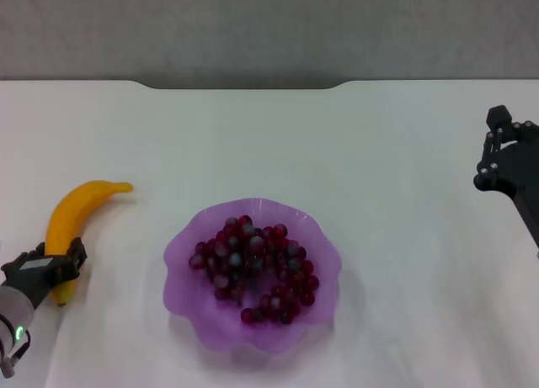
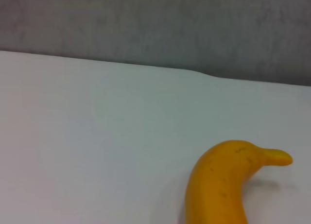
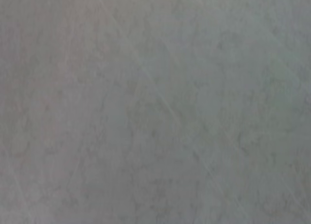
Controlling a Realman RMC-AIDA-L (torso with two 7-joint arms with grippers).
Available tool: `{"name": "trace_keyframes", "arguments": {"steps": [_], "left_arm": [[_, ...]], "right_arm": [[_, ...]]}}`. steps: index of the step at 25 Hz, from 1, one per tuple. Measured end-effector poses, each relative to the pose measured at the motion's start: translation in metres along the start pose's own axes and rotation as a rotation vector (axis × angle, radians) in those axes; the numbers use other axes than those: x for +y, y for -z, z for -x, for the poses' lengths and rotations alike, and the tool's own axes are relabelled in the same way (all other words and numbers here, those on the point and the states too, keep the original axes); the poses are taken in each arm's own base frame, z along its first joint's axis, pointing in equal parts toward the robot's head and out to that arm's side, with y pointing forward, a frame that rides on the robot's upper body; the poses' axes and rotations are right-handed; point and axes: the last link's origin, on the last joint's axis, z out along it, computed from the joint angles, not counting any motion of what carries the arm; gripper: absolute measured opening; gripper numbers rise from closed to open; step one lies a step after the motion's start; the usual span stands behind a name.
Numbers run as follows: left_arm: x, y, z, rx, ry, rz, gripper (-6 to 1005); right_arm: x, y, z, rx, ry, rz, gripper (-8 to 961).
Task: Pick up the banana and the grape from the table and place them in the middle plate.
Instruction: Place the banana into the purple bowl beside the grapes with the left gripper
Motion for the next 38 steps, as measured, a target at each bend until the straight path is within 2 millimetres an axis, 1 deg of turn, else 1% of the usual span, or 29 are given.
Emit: {"name": "trace_keyframes", "arguments": {"steps": [8, 13, 14, 15, 16, 17, 18, 22, 24, 26, 27, 28, 29, 32, 33, 34, 35, 38], "left_arm": [[0.0, 0.0, -0.008, 0.049, 0.005, 0.012, 540], [0.003, 0.001, -0.019, 0.12, 0.006, 0.034, 536], [0.007, 0.0, -0.025, 0.15, 0.003, 0.051, 536], [0.007, 0.0, -0.025, 0.15, 0.003, 0.051, 536], [0.01, 0.0, -0.028, 0.164, 0.0, 0.065, 536], [0.017, 0.0, -0.034, 0.189, -0.012, 0.1, 536], [0.02, 0.001, -0.035, 0.194, -0.019, 0.113, 536], [0.043, 0.005, -0.043, 0.233, -0.07, 0.218, 537], [0.055, 0.011, -0.049, 0.257, -0.09, 0.275, 537], [0.061, 0.015, -0.053, 0.264, -0.106, 0.308, 536], [0.061, 0.015, -0.053, 0.264, -0.106, 0.308, 536], [0.067, 0.021, -0.06, 0.272, -0.107, 0.333, 535], [0.068, 0.022, -0.062, 0.273, -0.104, 0.336, 535], [0.07, 0.032, -0.074, 0.277, -0.098, 0.352, 535], [0.071, 0.036, -0.08, 0.287, -0.099, 0.361, 535], [0.074, 0.045, -0.087, 0.294, -0.113, 0.372, 535], [0.074, 0.045, -0.087, 0.294, -0.113, 0.372, 535], [0.077, 0.058, -0.092, 0.27, -0.159, 0.367, 535]], "right_arm": [[0.0, 0.001, -0.001, 0.005, 0.003, 0.0, 0], [-0.001, 0.002, -0.004, 0.013, 0.006, 0.0, 0], [-0.001, 0.002, -0.004, 0.015, 0.007, 0.001, 0], [-0.001, 0.002, -0.005, 0.019, 0.009, 0.001, 0], [-0.002, 0.002, -0.006, 0.022, 0.01, 0.002, 0], [-0.002, 0.002, -0.007, 0.026, 0.013, 0.002, 0], [-0.002, 0.002, -0.009, 0.03, 0.015, 0.002, 0], [-0.005, 0.001, -0.016, 0.051, 0.032, 0.006, 0], [-0.007, 0.0, -0.02, 0.061, 0.028, 0.007, 0], [-0.008, -0.001, -0.023, 0.069, 0.021, 0.005, 0], [-0.01, -0.001, -0.025, 0.076, 0.012, 0.006, 0], [-0.012, -0.001, -0.029, 0.084, 0.004, 0.002, 0], [-0.017, 0.001, -0.035, 0.092, 0.006, -0.007, 0], [-0.024, 0.005, -0.04, 0.087, 0.014, -0.02, 0], [-0.027, 0.007, -0.042, 0.084, 0.012, -0.027, 0], [-0.032, 0.01, -0.045, 0.081, -0.009, -0.042, 0], [-0.032, 0.01, -0.045, 0.081, -0.009, -0.042, 0], [-0.039, 0.016, -0.051, 0.093, -0.028, -0.063, 0]]}}
